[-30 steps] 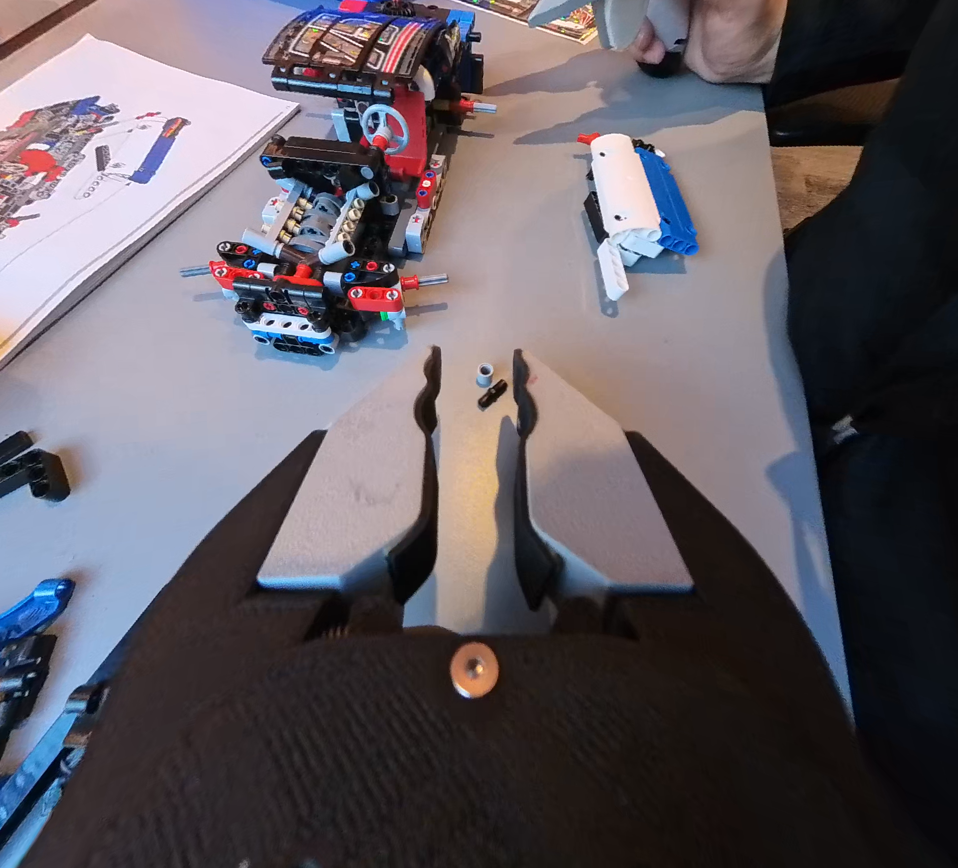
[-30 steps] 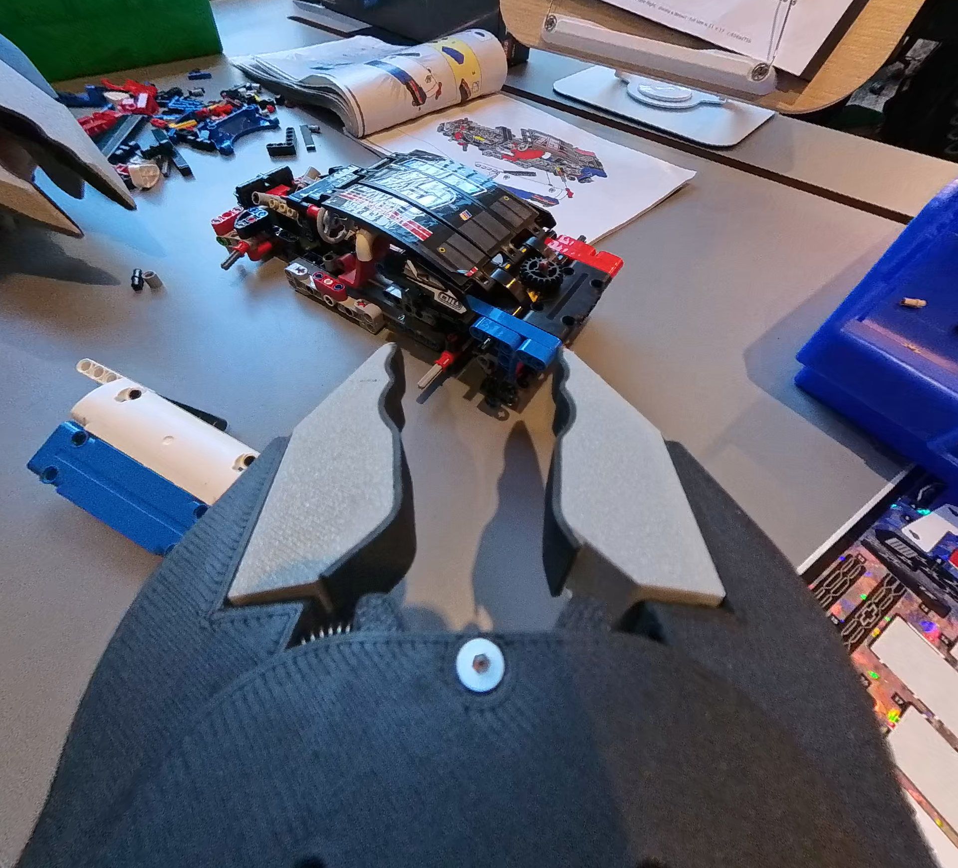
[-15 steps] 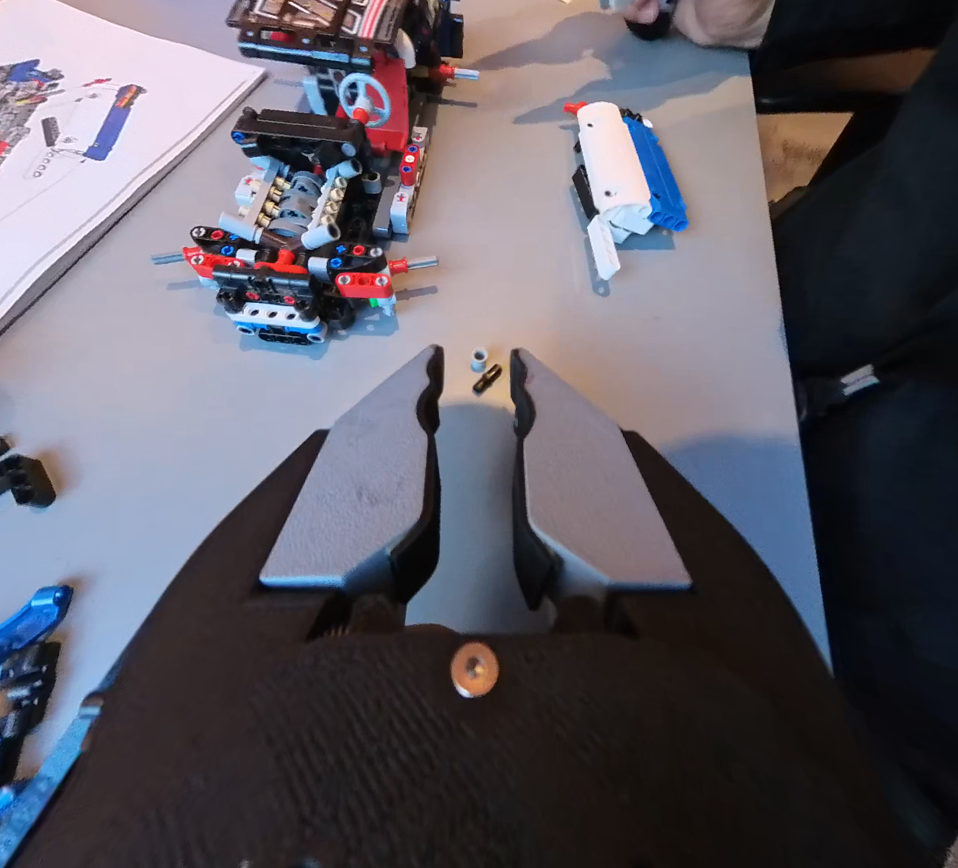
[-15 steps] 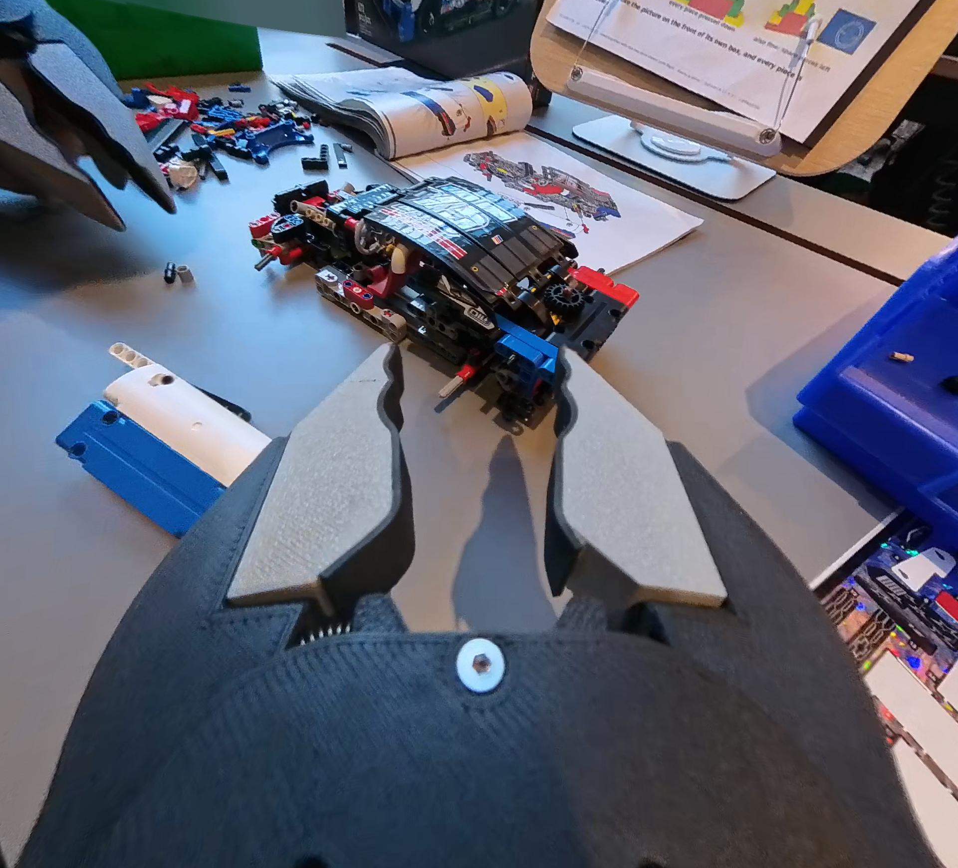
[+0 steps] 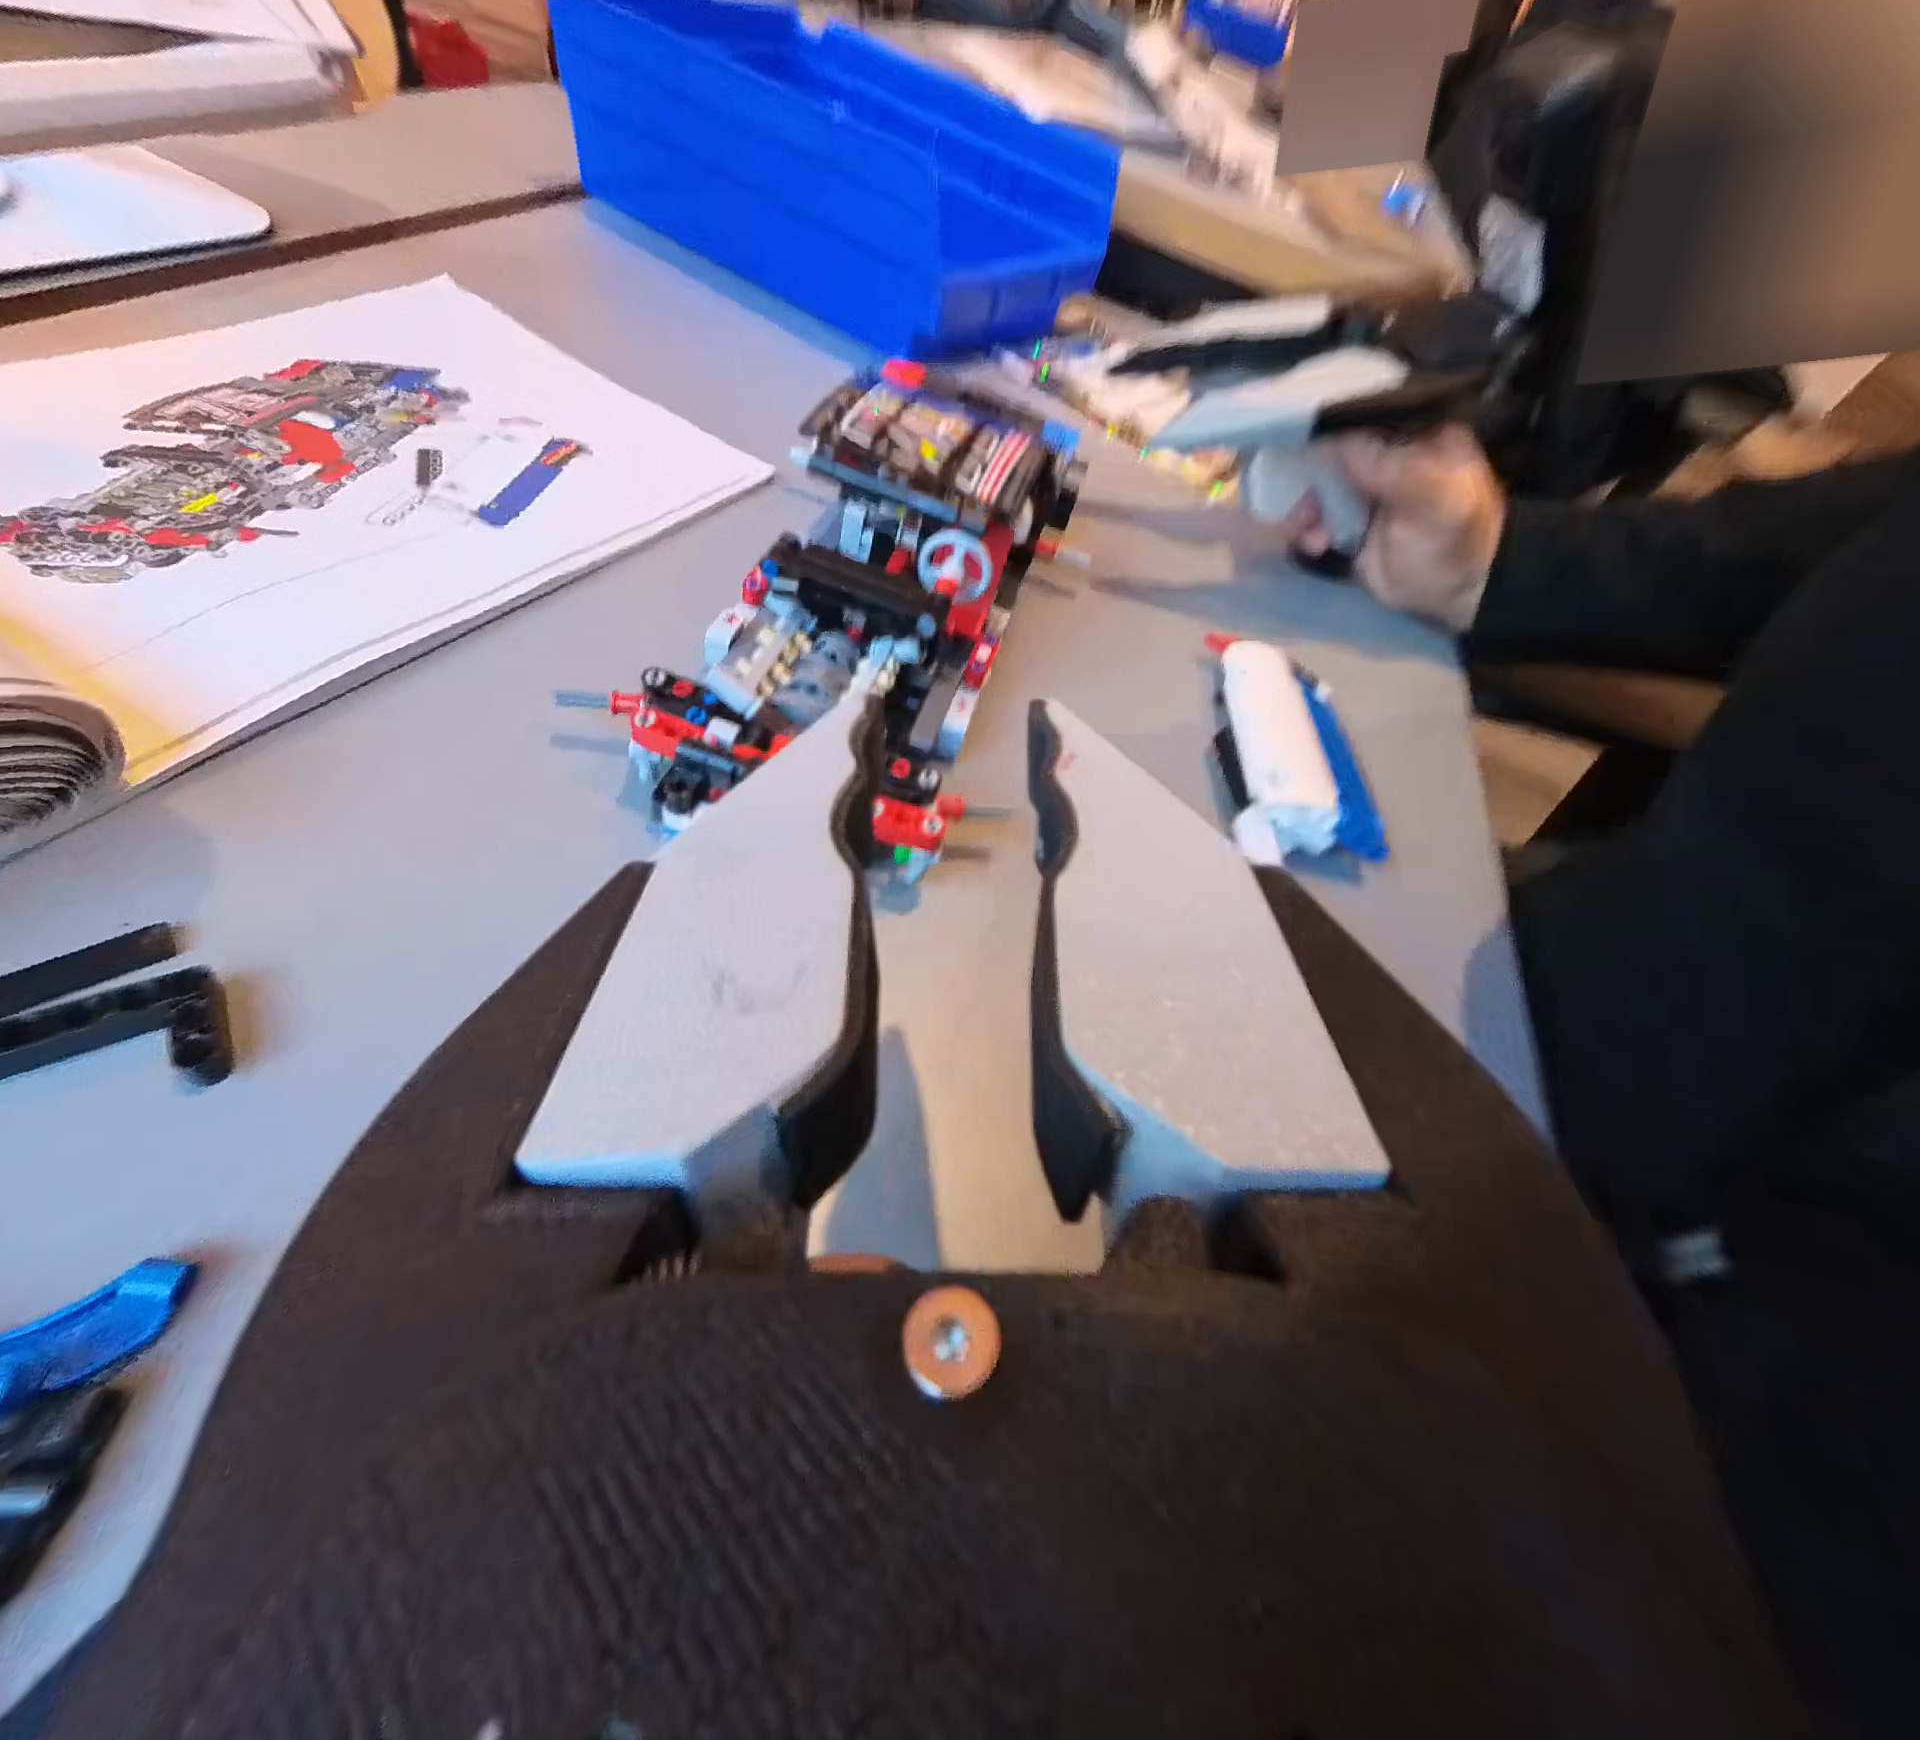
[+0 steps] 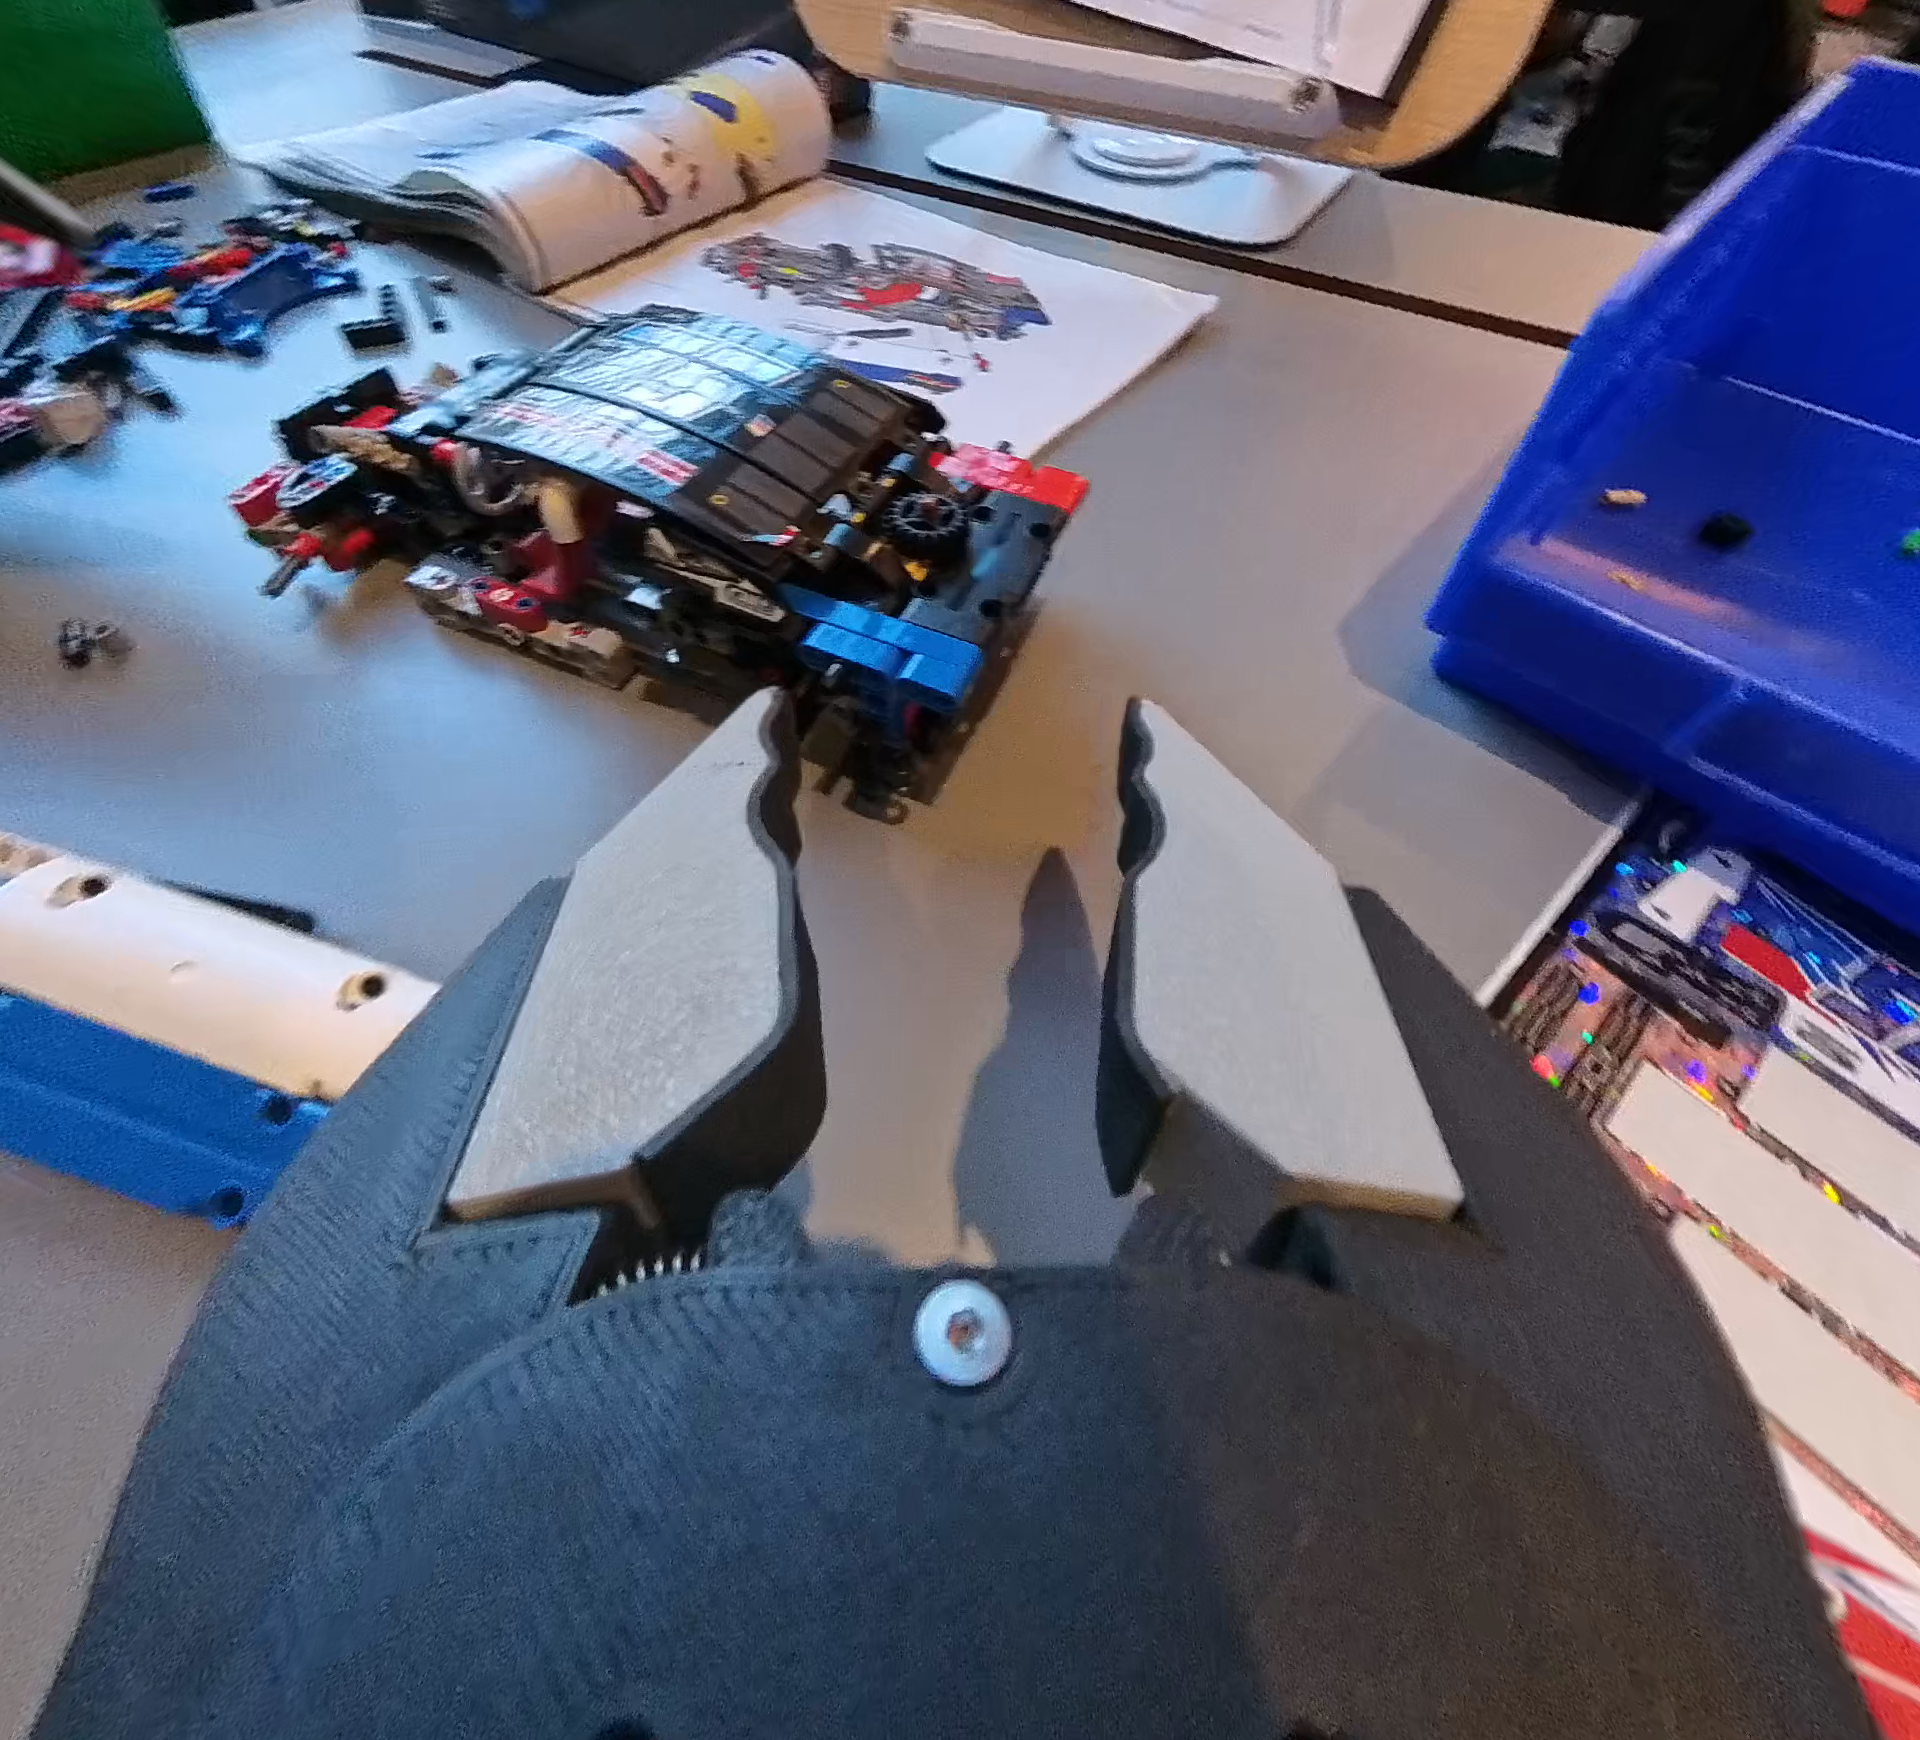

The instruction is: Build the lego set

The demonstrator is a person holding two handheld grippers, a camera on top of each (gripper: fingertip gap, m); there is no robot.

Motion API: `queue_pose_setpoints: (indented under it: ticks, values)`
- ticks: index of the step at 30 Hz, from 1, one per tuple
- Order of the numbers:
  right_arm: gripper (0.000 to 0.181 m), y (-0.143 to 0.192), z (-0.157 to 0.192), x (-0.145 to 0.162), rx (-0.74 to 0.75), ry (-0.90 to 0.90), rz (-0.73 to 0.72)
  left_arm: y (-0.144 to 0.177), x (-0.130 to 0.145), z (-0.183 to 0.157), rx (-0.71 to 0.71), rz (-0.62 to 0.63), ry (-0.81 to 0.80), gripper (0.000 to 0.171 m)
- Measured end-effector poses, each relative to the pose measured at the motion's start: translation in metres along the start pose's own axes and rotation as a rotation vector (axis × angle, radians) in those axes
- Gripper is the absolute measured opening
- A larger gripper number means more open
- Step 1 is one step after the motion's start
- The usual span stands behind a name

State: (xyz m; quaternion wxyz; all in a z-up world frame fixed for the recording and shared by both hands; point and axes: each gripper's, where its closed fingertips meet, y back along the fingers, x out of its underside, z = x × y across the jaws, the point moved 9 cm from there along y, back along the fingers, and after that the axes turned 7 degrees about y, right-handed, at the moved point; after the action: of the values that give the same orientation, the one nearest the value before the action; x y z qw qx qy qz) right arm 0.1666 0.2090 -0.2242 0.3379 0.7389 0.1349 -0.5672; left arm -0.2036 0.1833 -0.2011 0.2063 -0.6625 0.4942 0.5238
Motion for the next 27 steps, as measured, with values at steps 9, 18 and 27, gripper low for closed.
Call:
queue_pose_setpoints:
  ticks: [9,18,27]
  values:
    - [0.059,0.001,-0.019,0.005,0.195,-0.139,0.047,0.031,-0.003,0.008,0.174,-0.340,0.293,0.023]
    - [0.060,-0.004,-0.022,0.008,0.205,-0.173,0.101,0.026,0.005,0.014,0.255,-0.305,0.387,0.025]
    - [0.057,0.001,-0.014,0.003,0.162,-0.118,0.016,0.018,0.006,0.005,0.261,-0.149,0.268,0.028]
